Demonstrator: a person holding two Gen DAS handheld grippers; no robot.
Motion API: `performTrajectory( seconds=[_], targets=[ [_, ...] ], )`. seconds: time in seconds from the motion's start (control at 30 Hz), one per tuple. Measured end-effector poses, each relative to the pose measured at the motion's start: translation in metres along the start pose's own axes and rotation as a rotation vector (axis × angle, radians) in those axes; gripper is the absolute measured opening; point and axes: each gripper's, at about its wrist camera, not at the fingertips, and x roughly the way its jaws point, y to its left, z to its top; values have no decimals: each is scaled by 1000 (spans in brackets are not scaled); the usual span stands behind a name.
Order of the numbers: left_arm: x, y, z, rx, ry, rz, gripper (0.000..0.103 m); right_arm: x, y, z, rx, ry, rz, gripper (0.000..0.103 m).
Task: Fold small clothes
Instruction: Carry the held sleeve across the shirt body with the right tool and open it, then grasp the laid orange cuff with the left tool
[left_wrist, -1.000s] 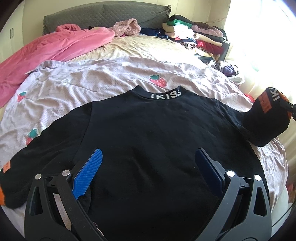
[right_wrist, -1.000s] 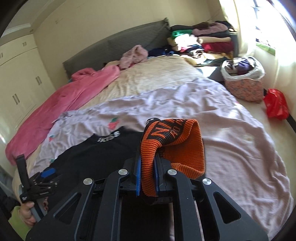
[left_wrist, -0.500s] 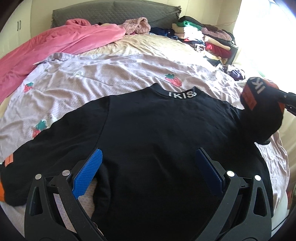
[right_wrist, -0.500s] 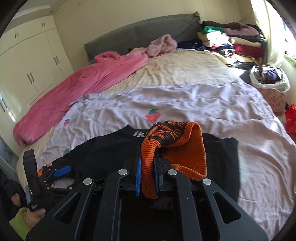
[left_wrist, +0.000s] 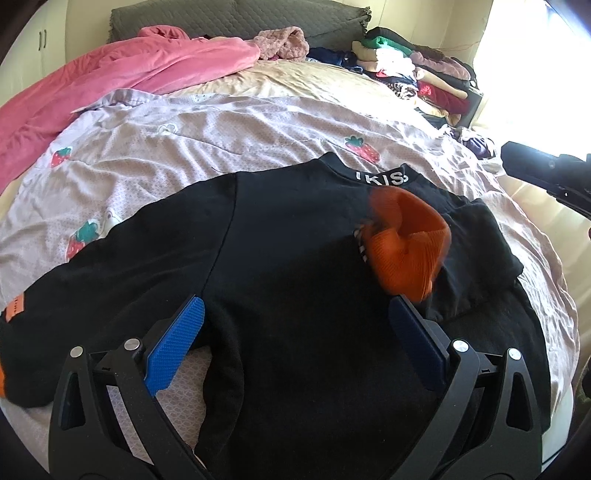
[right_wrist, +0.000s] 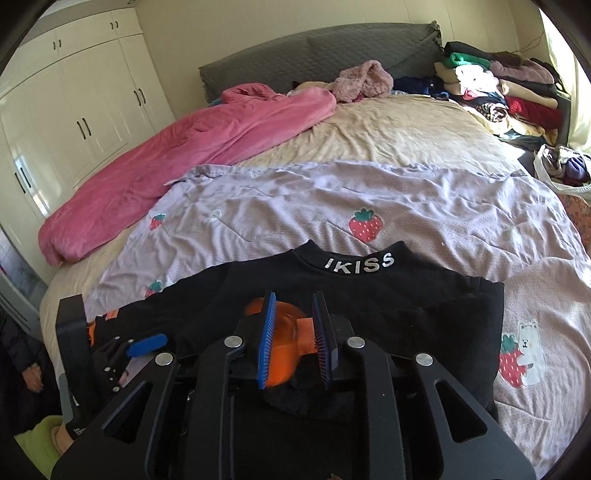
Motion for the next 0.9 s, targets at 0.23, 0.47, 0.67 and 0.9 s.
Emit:
performTrajectory(
  seconds=[0.23, 0.47, 0.67, 0.9],
  targets=[
    [1, -7, 2, -11, 4, -62, 94, -8, -16, -11, -23, -2, -56, 33],
    [18, -7, 4, -66, 72, -119, 83, -15, -56, -32, 22, 7, -100, 44],
    [44, -7, 5, -128, 159, -142, 69, -35, -90, -49, 72, -18, -148, 49],
    [50, -6, 14, -159, 118, -116, 1, -44, -118, -64, 116, -14, -189, 49]
  ],
)
